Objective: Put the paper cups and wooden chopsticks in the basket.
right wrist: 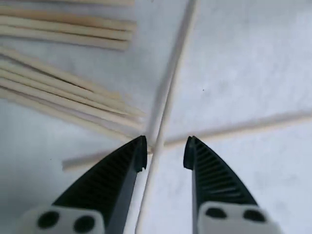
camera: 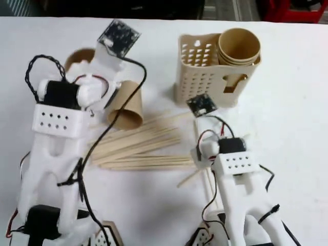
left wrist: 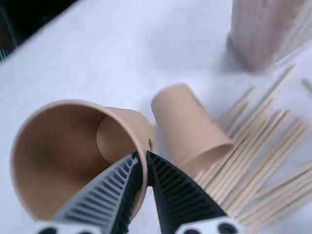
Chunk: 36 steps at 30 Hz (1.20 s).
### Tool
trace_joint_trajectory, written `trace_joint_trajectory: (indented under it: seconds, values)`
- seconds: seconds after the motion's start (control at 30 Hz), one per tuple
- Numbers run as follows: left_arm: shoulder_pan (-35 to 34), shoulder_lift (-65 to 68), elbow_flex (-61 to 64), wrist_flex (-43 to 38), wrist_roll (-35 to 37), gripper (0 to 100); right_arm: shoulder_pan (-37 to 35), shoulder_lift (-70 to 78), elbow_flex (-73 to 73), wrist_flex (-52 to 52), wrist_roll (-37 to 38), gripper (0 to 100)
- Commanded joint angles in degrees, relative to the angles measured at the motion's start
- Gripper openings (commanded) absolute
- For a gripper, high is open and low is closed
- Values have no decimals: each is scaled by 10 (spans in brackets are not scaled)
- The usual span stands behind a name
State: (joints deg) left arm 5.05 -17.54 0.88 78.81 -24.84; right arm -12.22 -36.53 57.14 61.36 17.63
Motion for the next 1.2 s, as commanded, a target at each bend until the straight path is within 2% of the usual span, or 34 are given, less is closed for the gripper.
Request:
trace_joint_trajectory:
  seconds: [0.0, 0.2, 0.37, 0.5, 0.67, 0.83, 1.0, 1.17]
  values:
    - [55, -28, -87, -17, -1, 27, -44, -17, 21, -36, -2, 137]
    - [138, -27, -119, -109, 0, 24, -59, -17, 74, -113, 38, 137]
    - [207, -25, -119, -192, -1, 24, -60, -12, 85, -138, 38, 137]
    - [260, 8, -142, -224, -3, 24, -61, -16, 102, -161, 38, 128]
    - [308, 102, -235, -223, -4, 24, -61, -17, 104, -179, 42, 29]
    - [338, 198, -344, -216, -4, 24, -61, -17, 104, -180, 41, 28]
    - [371, 298, -454, -165, -62, 24, -61, -17, 105, -187, 41, 28]
    - [372, 391, -549, -113, -67, 24, -61, -17, 105, -187, 42, 28]
